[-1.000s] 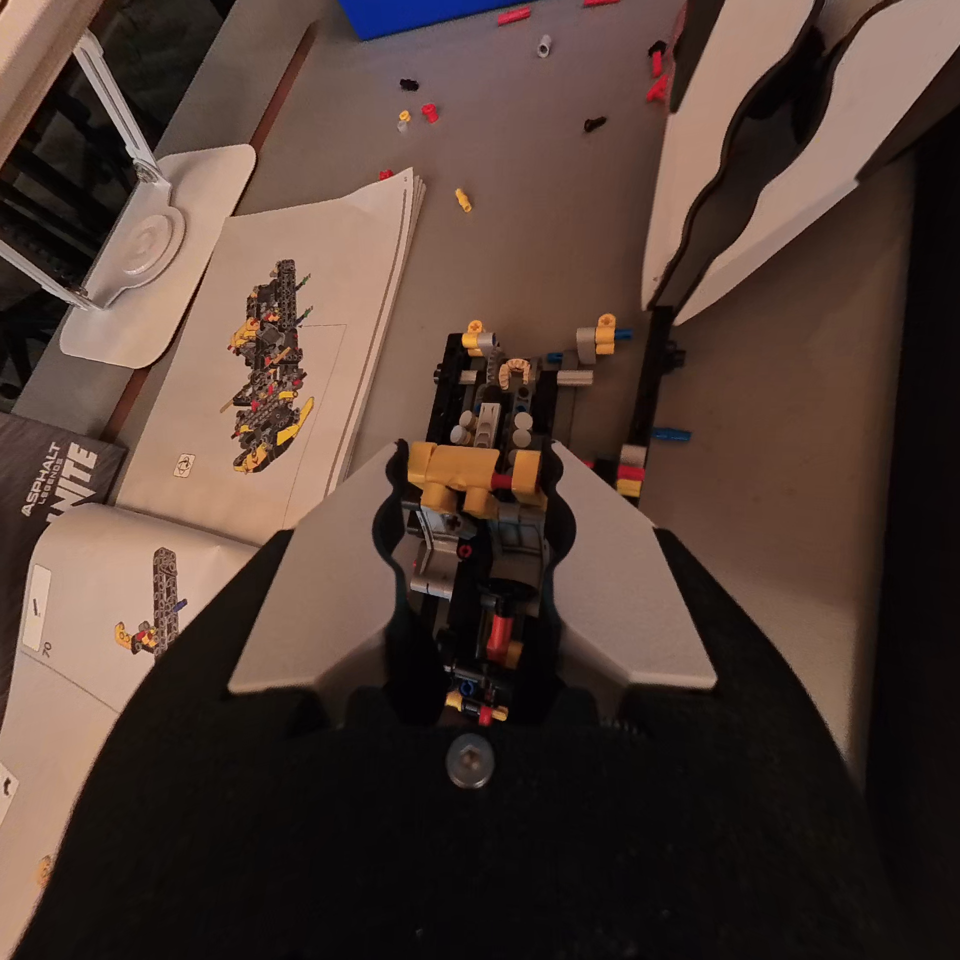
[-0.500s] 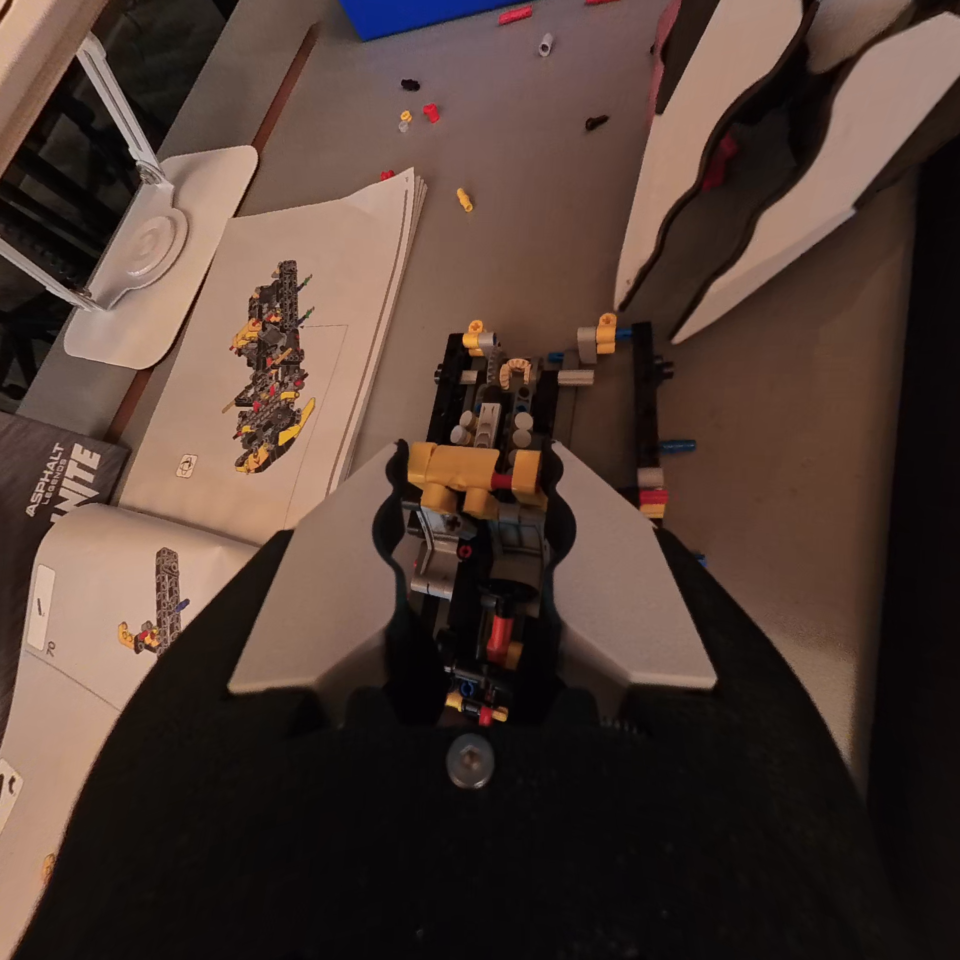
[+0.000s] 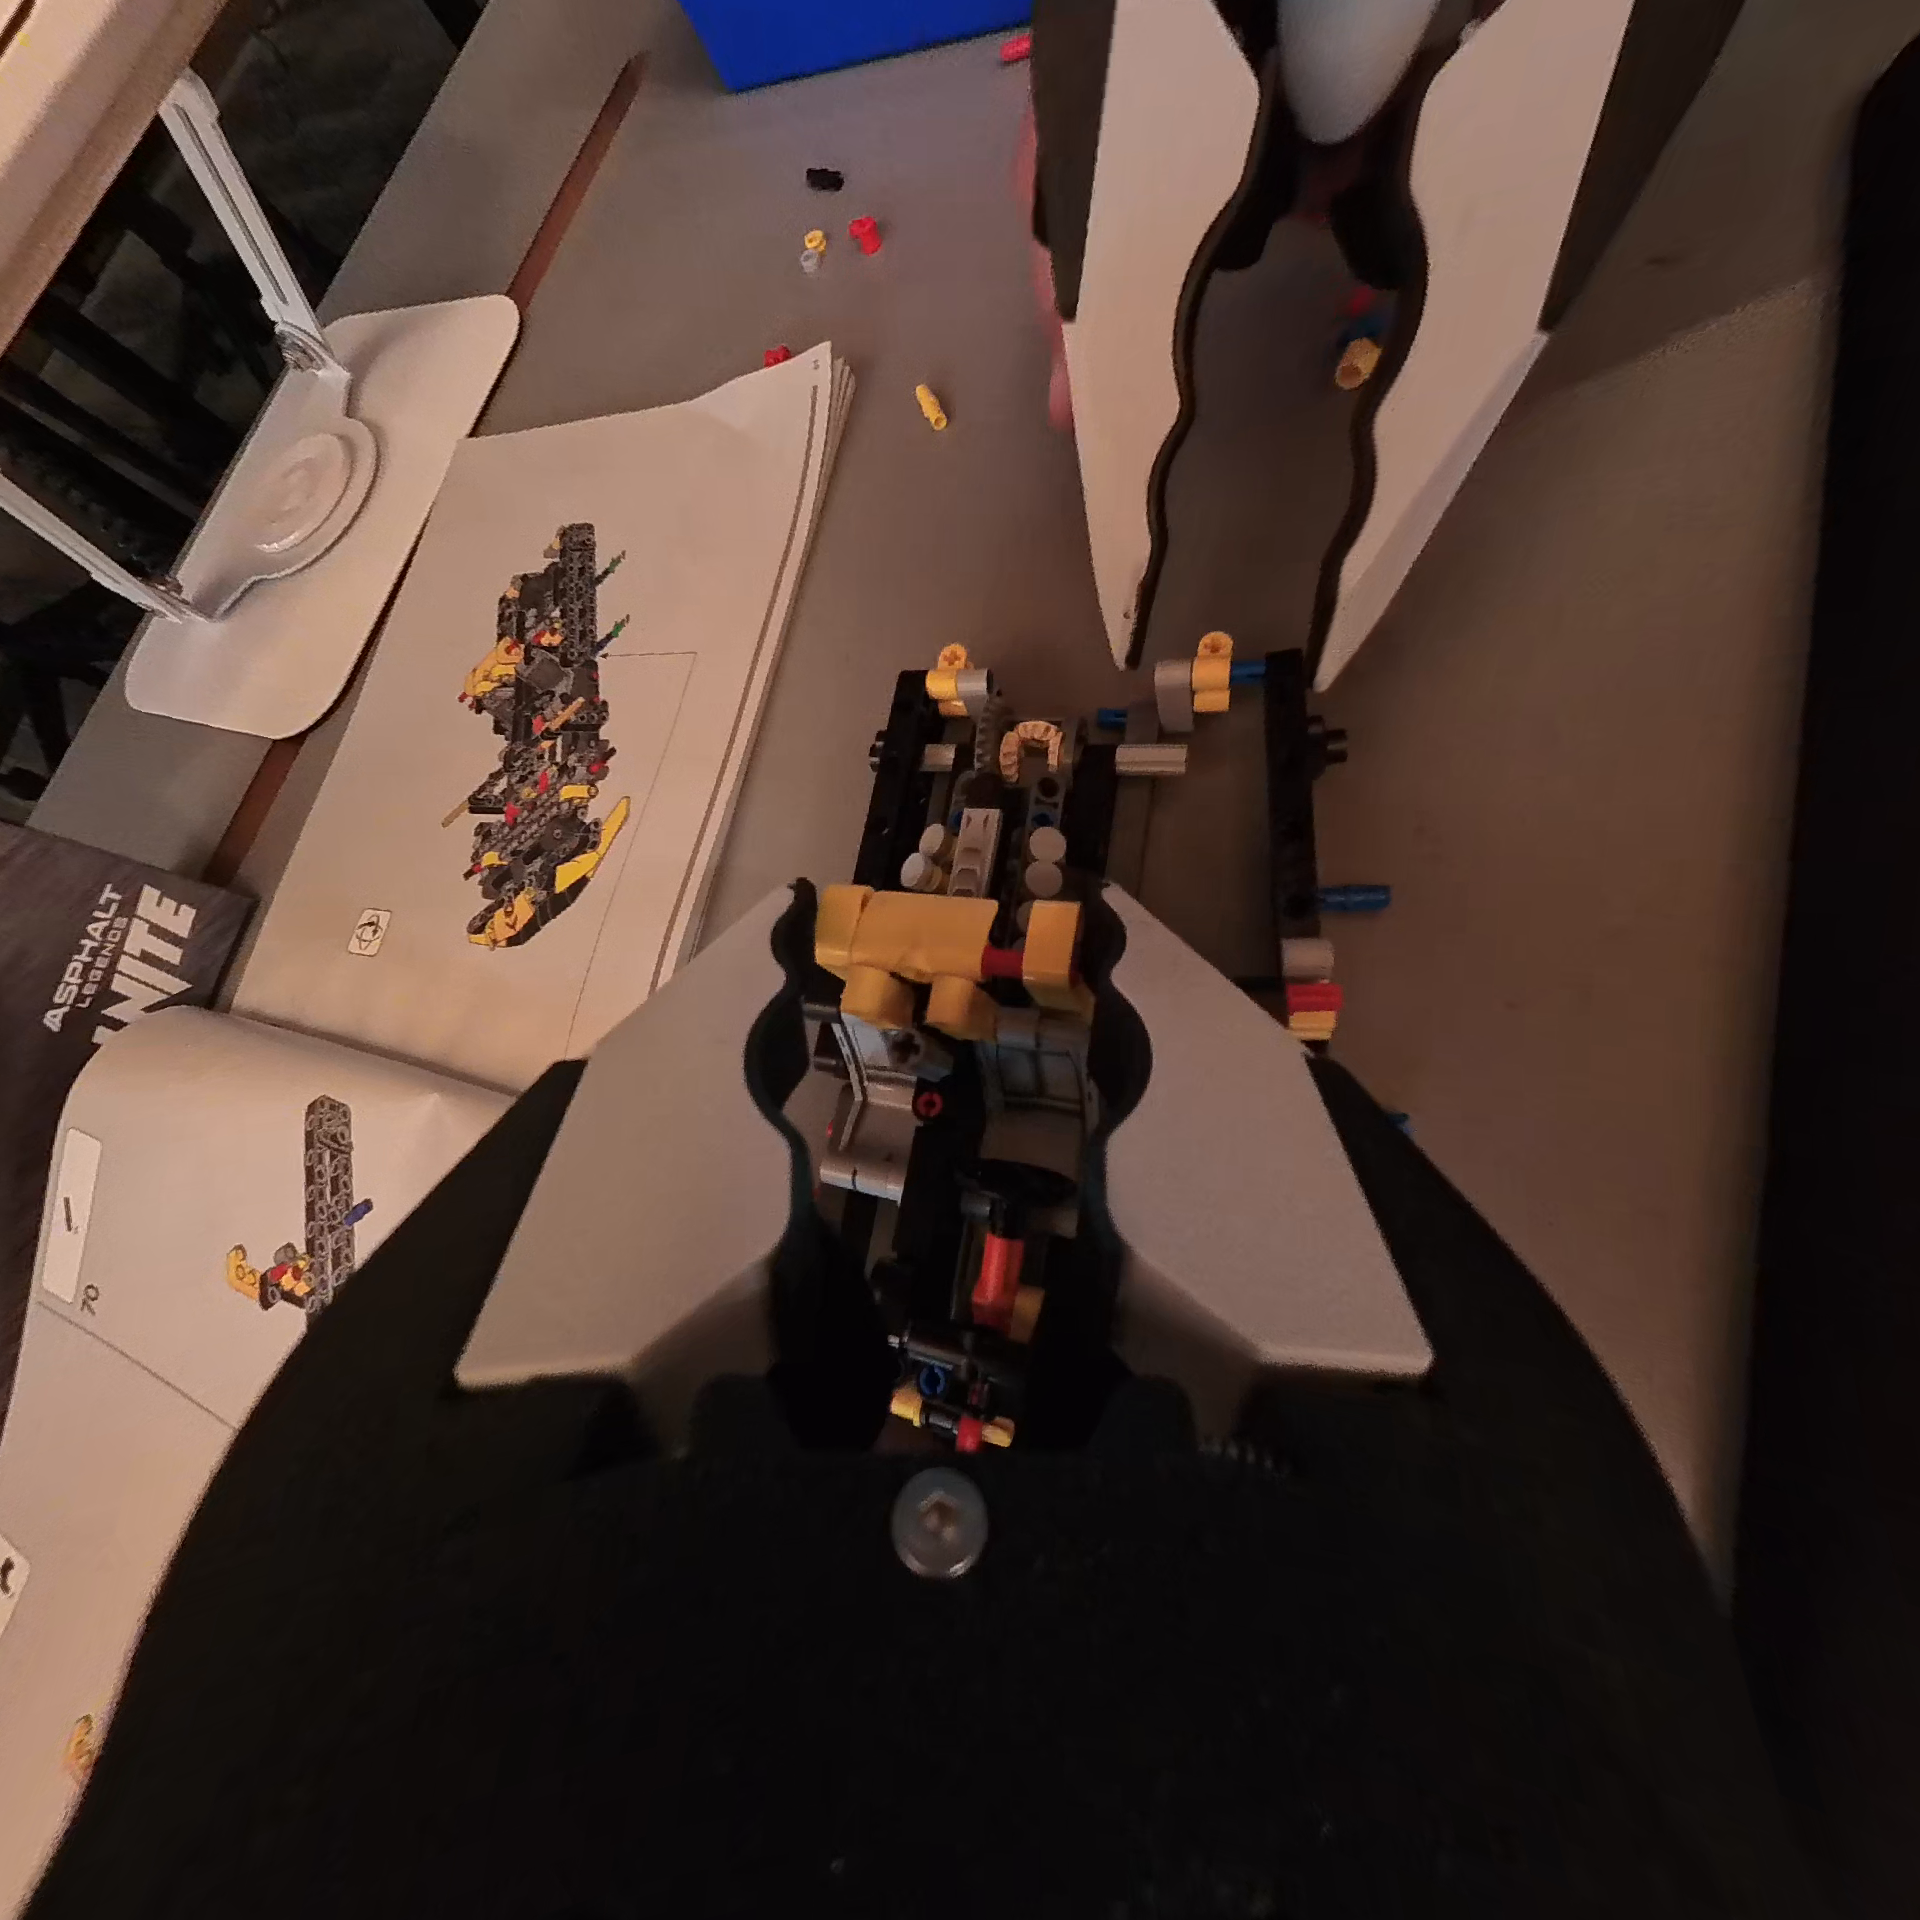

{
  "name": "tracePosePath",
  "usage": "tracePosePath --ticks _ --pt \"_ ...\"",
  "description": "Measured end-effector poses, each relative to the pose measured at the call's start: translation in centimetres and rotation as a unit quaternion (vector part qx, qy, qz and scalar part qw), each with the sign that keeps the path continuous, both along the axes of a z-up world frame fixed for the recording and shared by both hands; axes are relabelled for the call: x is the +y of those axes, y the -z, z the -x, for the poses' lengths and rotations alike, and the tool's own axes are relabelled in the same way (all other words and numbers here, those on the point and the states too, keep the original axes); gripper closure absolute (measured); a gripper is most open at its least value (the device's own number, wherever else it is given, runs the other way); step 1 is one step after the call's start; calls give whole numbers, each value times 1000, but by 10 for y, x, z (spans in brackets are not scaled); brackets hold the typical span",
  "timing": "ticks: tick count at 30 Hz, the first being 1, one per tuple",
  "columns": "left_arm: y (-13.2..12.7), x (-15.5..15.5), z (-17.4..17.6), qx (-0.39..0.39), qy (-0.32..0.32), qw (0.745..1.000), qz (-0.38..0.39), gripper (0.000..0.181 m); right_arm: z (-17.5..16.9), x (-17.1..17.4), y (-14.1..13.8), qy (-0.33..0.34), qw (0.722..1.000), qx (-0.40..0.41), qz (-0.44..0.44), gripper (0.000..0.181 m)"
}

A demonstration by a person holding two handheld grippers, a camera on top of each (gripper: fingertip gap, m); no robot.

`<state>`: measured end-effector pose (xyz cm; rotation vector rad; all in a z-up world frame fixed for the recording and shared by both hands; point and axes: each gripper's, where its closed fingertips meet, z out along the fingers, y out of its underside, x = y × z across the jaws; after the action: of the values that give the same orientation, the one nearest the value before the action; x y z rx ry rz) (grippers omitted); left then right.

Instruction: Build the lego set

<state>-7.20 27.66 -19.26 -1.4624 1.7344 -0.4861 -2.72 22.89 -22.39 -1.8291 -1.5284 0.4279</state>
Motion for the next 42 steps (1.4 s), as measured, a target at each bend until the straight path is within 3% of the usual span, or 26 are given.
tracePosePath --ticks 23,27,30,33,35,42 --pt "-1 -2 0 -16 4 1000 21 129 5 -5 1 -14 997 65 31 150" --pt "-1 -3 0 -14 2 1000 20 129 7 -14 -3 -14 998 50 37 138" --pt "-2 -3 0 -16 -2 999 28 129 17 -22 -9 -24 998 60 21 151" --pt "-2 -3 0 -18 -1 999 34 129 16 -24 7 -24 1000 -3 5 157" --pt "-2 -3 0 -18 -1 999 33 129 17 -29 9 -36 999 -18 -9 171" --pt "-2 -2 -1 -18 1 1000 25 129 24 -61 10 -64 997 -13 28 173"
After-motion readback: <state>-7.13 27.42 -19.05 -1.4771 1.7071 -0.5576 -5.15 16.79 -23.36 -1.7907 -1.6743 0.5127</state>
